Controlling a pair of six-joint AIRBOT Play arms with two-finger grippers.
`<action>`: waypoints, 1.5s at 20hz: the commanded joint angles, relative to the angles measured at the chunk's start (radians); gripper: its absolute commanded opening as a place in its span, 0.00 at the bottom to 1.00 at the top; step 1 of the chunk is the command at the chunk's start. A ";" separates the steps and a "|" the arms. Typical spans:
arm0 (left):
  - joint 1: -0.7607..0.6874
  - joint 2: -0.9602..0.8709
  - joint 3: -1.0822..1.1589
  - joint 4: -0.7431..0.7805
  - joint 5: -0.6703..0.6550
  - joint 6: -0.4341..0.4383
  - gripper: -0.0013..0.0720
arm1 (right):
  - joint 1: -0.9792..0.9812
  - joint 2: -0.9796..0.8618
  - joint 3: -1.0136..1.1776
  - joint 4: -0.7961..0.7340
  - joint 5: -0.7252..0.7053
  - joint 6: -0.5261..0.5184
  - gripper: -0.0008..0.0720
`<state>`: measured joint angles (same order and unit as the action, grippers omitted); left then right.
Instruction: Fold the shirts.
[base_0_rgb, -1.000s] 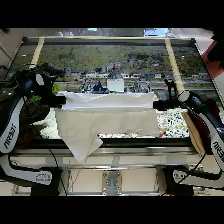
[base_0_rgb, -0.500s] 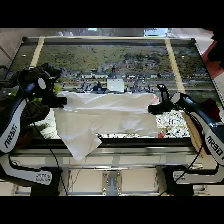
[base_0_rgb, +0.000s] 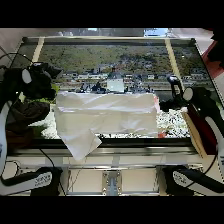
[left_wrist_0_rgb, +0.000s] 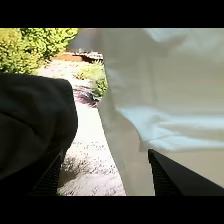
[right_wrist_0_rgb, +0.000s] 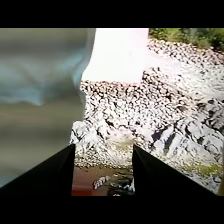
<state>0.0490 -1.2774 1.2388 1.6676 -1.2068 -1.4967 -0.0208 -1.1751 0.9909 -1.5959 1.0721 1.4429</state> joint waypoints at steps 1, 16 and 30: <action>0.026 0.251 -0.225 -0.032 0.015 -0.034 0.86 | -0.061 0.147 -0.029 -0.086 0.030 0.074 0.62; 0.057 0.566 -0.925 -0.525 0.086 -0.254 0.81 | -0.234 0.187 -0.162 0.295 -0.033 -0.109 0.63; 0.057 0.530 -0.975 -0.628 0.177 -0.171 0.05 | -0.234 0.187 -0.170 0.330 0.027 -0.105 0.62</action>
<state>0.1055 -0.7464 0.2653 1.0573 -1.0351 -1.6989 -0.2543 -0.9890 0.8265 -1.2739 1.0576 1.3346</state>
